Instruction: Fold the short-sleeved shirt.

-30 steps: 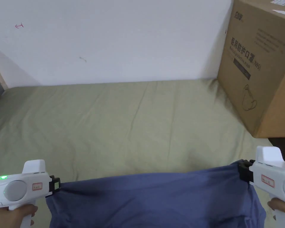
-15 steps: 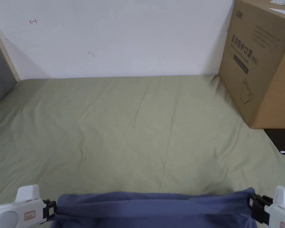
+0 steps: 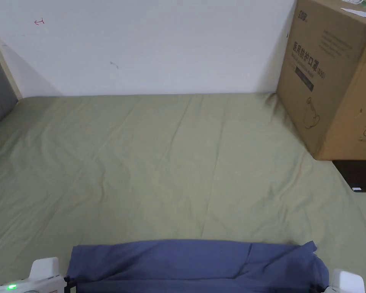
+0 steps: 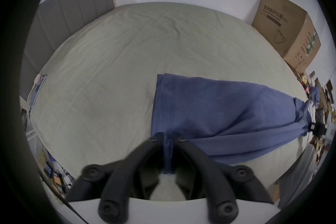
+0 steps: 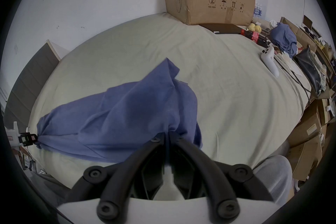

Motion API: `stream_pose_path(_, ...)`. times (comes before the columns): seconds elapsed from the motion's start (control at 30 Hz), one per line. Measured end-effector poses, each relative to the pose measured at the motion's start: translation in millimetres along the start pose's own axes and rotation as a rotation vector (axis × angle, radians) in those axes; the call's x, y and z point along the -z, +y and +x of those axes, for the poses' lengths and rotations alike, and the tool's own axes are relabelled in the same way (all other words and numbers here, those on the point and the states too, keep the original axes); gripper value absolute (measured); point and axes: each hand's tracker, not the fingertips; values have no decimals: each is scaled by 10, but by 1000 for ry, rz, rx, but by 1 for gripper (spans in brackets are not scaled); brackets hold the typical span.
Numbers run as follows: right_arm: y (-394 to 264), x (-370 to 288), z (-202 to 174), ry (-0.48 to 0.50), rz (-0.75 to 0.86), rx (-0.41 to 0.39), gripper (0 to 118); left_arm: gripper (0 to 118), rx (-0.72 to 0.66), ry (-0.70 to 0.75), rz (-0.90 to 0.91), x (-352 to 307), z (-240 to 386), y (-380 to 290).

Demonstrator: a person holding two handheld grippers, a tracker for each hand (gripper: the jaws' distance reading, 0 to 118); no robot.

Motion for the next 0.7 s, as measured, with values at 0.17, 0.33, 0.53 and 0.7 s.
stream_pose_path(0.17,332,-469,-231,25,150,-53,88,106,-112,-104,118,-395,9,223)
stream_pose_path(0.33,875,-1028,-623,86,385,-139,90,109,-72,-129,369,-1042,279,593)
stream_pose_path(0.53,1293,-1551,-1089,109,661,-206,89,109,0,-112,669,-1678,678,912)
stream_pose_path(0.7,1359,-1717,-1370,13,792,-275,85,102,60,-54,878,-1856,963,959)
